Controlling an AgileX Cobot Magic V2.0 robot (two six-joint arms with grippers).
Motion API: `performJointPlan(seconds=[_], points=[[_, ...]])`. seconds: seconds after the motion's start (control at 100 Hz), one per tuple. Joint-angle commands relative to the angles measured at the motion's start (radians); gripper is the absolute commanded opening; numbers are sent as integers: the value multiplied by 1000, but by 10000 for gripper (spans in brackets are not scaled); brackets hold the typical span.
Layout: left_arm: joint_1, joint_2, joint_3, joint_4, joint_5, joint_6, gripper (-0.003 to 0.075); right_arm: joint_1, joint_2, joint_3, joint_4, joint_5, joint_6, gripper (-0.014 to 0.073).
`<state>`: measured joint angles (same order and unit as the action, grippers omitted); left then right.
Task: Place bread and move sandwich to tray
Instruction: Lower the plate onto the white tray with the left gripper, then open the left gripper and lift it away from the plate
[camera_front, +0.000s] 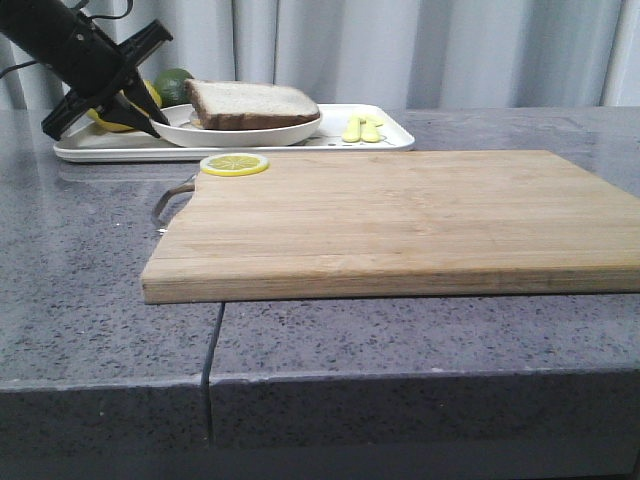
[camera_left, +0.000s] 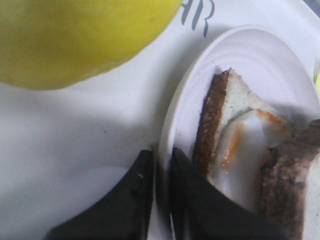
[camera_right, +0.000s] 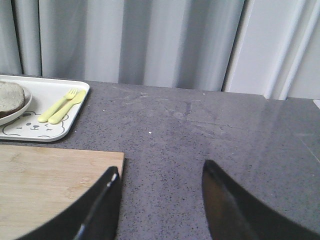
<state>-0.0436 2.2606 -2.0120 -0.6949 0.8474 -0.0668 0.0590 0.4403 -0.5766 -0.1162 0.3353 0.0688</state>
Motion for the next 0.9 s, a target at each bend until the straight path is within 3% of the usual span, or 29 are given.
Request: performJointPlan(seconds=[0.0, 0.22, 0.89], points=[[-6, -59, -30, -44, -16, -13, 146, -5, 1, -28, -6, -71, -2, 384], [0, -59, -30, -44, 5, -21, 225, -5, 1, -28, -6, -72, -2, 384], [0, -107, -30, 42, 21, -24, 227, -5, 1, -28, -6, -72, -2, 384]])
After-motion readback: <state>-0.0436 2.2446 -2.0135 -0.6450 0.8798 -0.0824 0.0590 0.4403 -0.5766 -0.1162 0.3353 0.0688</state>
